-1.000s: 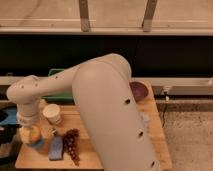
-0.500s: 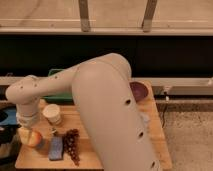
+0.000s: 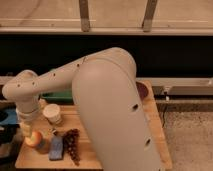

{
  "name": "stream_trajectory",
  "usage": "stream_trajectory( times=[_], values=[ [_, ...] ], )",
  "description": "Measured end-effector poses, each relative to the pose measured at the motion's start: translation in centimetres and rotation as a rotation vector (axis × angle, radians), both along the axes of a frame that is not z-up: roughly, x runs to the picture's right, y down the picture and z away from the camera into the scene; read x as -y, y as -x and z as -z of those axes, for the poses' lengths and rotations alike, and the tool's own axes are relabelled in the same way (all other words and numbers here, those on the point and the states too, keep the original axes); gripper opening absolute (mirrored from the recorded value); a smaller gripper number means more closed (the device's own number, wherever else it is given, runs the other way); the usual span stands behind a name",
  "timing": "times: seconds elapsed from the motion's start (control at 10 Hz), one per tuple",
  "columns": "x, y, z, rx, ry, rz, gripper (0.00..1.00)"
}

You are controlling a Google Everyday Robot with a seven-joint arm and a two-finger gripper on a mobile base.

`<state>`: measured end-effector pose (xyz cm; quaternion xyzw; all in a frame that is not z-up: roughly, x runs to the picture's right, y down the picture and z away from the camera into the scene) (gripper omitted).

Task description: Place apple in plastic cup

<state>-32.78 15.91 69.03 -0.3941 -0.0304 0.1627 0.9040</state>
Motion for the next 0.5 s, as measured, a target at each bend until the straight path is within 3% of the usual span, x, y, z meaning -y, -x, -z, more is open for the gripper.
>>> stream_trajectory(
  times=[0.2, 0.3, 0.5],
  values=[
    [3.5, -2.9, -0.6, -0.089, -0.088, -0.078, 0.62],
    [5.3, -5.1, -1.0, -0.13, -0.126, -0.144, 0.62],
    [6.4, -6.4, -1.2, -0.153, -0.15, -0.186, 0.62]
  ],
)
